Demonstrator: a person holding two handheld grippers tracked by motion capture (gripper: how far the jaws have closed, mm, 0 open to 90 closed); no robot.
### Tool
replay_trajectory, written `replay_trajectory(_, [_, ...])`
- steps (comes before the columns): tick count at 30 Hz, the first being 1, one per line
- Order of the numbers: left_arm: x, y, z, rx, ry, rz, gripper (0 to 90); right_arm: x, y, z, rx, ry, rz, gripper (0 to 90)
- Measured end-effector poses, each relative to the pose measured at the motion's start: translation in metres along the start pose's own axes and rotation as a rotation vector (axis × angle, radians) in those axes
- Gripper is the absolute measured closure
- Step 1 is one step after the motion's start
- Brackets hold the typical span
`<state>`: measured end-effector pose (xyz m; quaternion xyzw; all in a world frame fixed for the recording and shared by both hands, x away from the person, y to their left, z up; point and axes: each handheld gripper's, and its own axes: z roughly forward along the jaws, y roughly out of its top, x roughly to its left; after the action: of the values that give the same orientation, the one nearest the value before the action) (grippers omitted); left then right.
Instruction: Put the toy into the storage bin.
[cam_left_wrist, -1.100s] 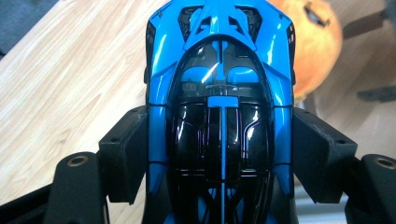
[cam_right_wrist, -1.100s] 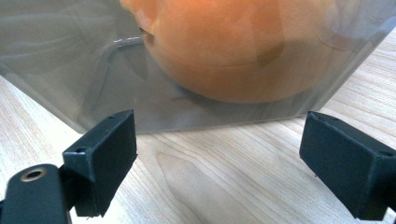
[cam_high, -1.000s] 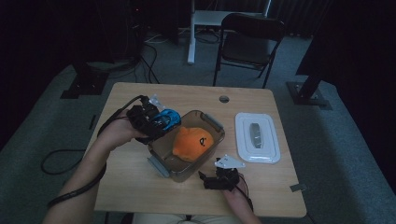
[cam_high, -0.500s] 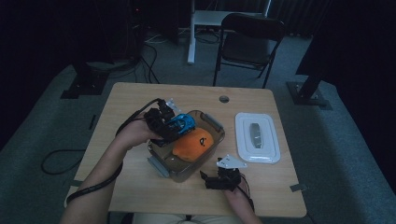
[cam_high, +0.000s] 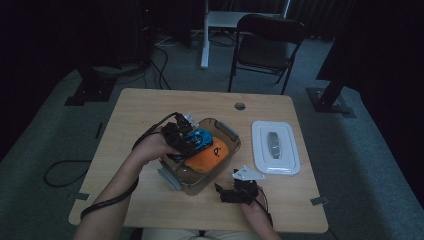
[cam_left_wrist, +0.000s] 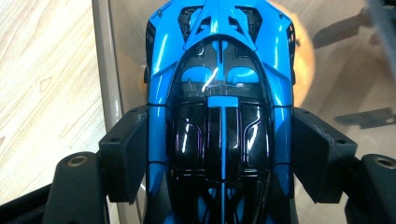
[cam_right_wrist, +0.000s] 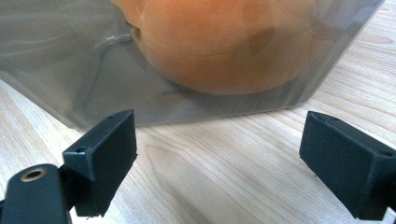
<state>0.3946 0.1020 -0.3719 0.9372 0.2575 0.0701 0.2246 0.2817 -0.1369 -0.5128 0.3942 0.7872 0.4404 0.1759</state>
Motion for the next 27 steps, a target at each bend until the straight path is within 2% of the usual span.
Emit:
replay_trajectory(9, [0.000,0.000,0.014,0.032,-0.002,0.007,29.0,0.001,-0.001,0.002,0.013,0.010,-0.003,10.8])
replay_trajectory(20, [0.001,-0.004,0.025,0.030,0.007,0.003,28.7,0.001,-0.001,0.003,0.021,0.024,-0.008,10.8])
replay_trajectory(27, [-0.001,-0.003,0.029,0.064,0.014,0.016,27.8,0.001,-0.001,0.003,0.022,0.029,-0.005,10.8])
